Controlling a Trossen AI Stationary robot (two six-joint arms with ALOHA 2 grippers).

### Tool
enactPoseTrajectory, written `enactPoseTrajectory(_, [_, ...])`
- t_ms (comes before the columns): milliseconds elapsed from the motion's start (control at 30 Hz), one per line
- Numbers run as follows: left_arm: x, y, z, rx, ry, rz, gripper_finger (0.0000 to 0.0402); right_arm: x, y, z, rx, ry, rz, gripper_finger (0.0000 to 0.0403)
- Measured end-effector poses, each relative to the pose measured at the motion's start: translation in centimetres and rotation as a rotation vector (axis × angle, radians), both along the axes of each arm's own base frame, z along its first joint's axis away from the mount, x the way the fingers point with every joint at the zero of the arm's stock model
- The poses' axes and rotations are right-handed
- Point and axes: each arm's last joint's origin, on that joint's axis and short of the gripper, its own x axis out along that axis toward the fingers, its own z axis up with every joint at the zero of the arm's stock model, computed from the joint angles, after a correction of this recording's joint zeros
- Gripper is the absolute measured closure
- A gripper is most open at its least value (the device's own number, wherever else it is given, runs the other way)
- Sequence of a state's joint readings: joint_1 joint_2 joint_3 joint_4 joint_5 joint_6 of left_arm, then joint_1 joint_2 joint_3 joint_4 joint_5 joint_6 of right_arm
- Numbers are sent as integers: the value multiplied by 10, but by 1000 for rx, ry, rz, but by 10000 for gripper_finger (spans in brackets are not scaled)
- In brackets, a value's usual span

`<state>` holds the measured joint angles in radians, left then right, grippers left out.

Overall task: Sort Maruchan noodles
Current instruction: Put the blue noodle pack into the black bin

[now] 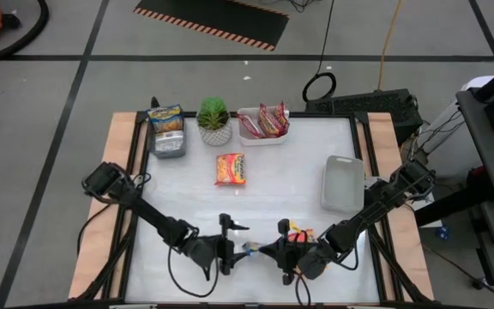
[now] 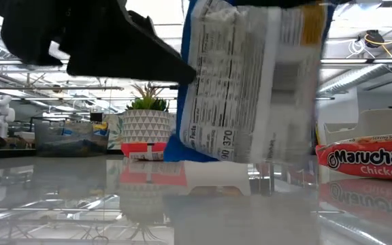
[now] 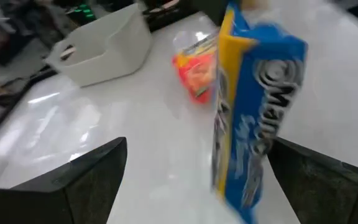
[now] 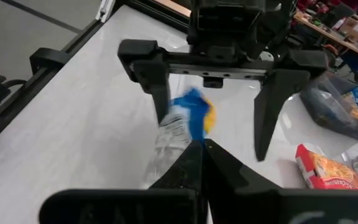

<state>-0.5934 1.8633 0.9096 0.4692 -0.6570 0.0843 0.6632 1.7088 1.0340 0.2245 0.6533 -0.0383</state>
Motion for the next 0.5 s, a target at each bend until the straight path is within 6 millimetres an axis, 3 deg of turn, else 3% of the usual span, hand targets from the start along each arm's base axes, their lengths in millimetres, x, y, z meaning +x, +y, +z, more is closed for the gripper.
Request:
enactPoseTrajectory(167, [7,5,0,-142,39,-128,14,1,-2,0,-1,0,-4,403])
enactPoseTrajectory(500, [12,14,0,-274,34,-55,33,12,-18,0,-7,1,-53,403])
